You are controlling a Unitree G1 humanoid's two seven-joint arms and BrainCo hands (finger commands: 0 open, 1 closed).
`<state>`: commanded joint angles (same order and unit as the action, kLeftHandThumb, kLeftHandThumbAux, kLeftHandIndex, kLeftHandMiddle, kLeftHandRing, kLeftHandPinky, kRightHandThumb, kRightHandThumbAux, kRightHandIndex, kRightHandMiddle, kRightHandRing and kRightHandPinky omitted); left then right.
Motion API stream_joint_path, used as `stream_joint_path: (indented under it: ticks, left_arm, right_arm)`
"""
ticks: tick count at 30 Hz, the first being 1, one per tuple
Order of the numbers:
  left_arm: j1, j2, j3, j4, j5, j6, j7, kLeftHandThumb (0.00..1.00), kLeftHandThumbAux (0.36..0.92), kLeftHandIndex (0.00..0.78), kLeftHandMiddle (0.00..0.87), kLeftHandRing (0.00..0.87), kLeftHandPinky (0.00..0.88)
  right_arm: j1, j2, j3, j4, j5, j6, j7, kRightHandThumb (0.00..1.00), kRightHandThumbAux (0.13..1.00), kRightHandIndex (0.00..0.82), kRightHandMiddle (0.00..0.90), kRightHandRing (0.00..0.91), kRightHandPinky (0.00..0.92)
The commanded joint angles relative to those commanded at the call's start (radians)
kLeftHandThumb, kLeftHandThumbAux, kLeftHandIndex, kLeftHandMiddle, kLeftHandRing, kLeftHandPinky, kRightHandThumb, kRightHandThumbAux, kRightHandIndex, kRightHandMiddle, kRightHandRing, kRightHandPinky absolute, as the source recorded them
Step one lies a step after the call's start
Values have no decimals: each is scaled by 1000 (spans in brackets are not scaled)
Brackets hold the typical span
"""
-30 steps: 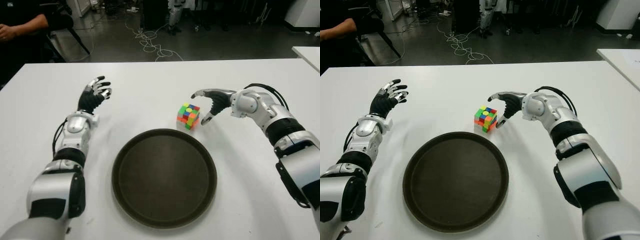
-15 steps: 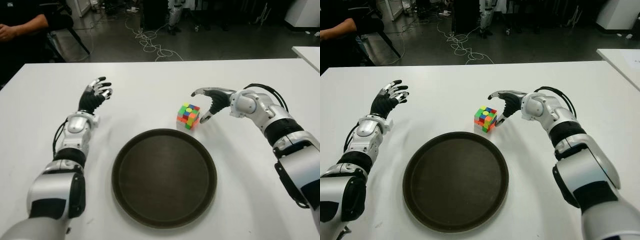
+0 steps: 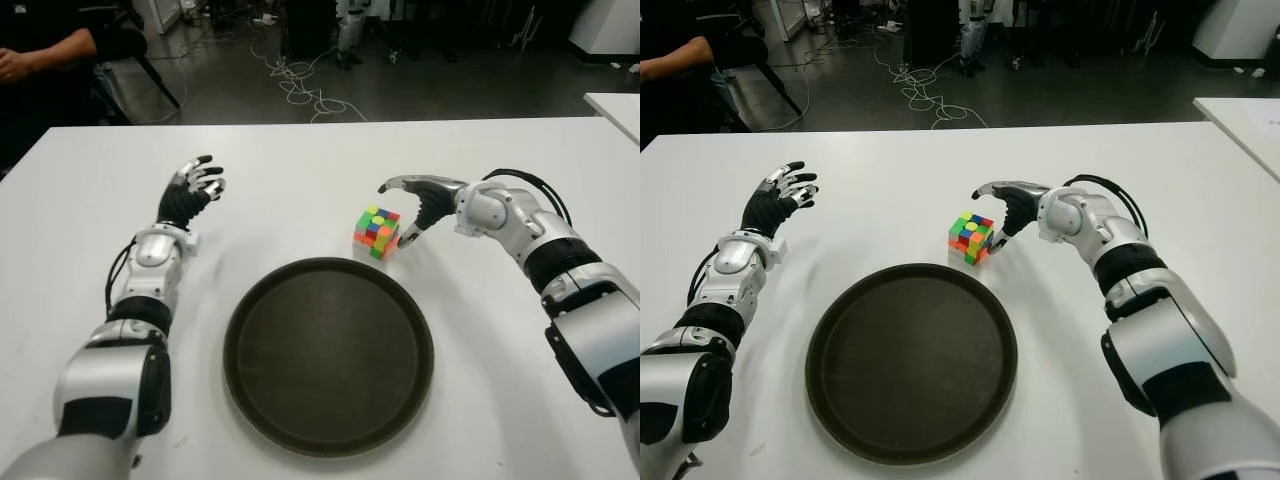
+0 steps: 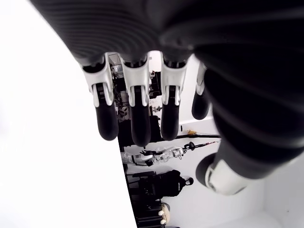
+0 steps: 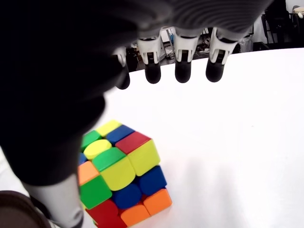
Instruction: Pick up the Rubik's Cube and put it in the plate
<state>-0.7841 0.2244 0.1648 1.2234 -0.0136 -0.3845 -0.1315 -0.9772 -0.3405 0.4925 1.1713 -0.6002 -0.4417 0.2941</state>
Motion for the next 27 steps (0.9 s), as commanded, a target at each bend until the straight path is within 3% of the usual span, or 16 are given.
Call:
stream_joint_path:
  ticks: [27]
  left_arm:
    - [1,-3,-7,2,10,-5,6,132,687,167,248,240,249]
  right_arm:
    - [15,22,22,-5,-6,-50,-45,0,796,63,76,75,55]
